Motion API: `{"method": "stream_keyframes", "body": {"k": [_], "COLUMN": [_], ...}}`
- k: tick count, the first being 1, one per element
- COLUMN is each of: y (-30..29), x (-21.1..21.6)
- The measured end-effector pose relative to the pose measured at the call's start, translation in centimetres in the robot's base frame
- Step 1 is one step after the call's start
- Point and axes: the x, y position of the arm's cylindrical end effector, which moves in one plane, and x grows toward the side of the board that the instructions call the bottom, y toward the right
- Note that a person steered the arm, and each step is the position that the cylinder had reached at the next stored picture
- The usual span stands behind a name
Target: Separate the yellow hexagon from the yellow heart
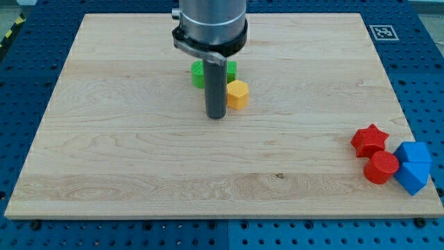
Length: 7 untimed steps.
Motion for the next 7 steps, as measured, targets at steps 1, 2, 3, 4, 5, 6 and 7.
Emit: {"method": "stream_keyframes", "body": {"k": [1,2,3,4,5,6,7], "y": [-0.4,-0.4,0.6,3.2,5.0,5.1,5.1], "x": [-1.7,-1.7,-1.7,-1.7,-1.7,-1.7,-1.7]}}
